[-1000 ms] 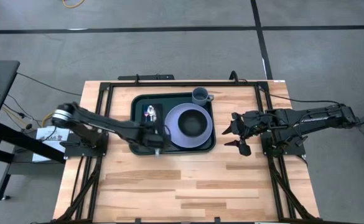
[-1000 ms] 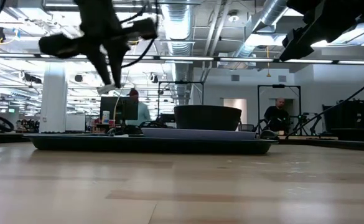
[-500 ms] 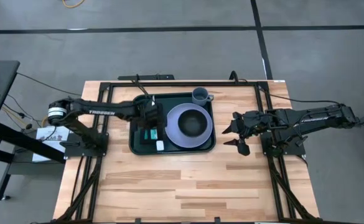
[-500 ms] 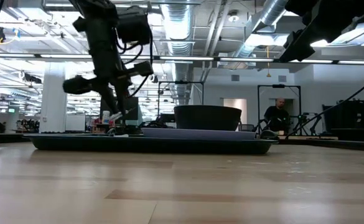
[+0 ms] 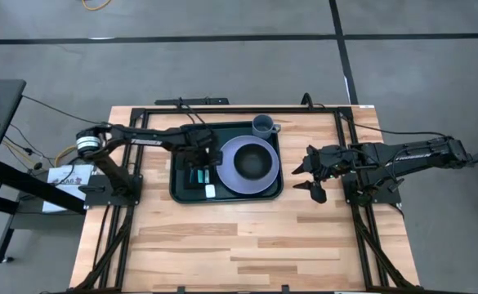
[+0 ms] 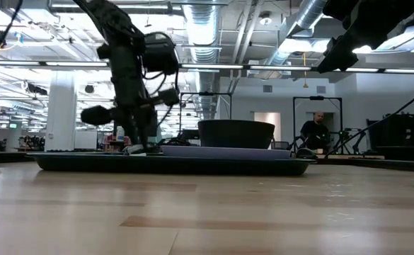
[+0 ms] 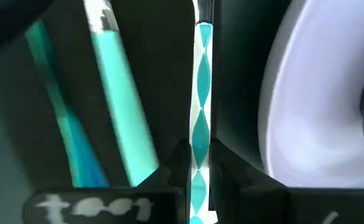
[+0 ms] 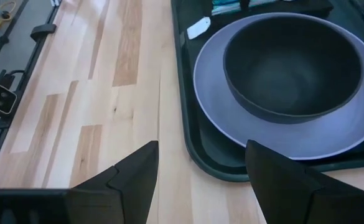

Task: Set up tray
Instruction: Put the blue knife on the black napkin to the right of the blue spoon, then return to Home Position

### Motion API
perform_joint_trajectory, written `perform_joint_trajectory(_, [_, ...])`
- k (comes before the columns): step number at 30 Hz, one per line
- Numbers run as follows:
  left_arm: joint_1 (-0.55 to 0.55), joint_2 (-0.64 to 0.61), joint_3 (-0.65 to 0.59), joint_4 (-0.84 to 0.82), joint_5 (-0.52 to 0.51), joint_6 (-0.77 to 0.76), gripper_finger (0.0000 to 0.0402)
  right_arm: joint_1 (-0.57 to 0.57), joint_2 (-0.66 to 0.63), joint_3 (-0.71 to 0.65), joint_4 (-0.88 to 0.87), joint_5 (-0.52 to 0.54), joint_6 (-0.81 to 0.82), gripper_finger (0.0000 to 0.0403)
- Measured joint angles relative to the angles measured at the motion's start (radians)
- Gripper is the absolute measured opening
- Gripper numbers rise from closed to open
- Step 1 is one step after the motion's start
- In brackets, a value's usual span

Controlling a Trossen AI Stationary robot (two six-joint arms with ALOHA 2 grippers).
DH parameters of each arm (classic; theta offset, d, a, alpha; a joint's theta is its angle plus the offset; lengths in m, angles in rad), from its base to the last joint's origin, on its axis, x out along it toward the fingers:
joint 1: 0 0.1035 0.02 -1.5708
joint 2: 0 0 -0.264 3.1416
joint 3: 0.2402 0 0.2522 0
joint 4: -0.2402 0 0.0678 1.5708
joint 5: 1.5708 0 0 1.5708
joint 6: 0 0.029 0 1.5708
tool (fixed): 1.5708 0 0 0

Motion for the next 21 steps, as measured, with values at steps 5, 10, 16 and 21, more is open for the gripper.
perform_joint_trajectory(5, [0.0,0.059,0.0,0.033,0.005,-0.021,0.0016,0.0,0.0,0.0,0.0,0.0,0.002,0.023])
perform_joint_trajectory(10, [0.003,0.062,0.001,0.034,-0.024,-0.043,0.0016,0.0,0.0,0.0,0.0,0.0,0.002,0.023])
perform_joint_trajectory(16, [0.003,0.062,0.001,0.034,-0.016,-0.058,0.0081,0.0,0.0,0.0,0.0,0.0,0.001,0.023])
perform_joint_trajectory(21, [0.002,0.062,0.001,0.035,0.009,-0.059,0.0127,0.0,0.0,0.0,0.0,0.0,0.001,0.023])
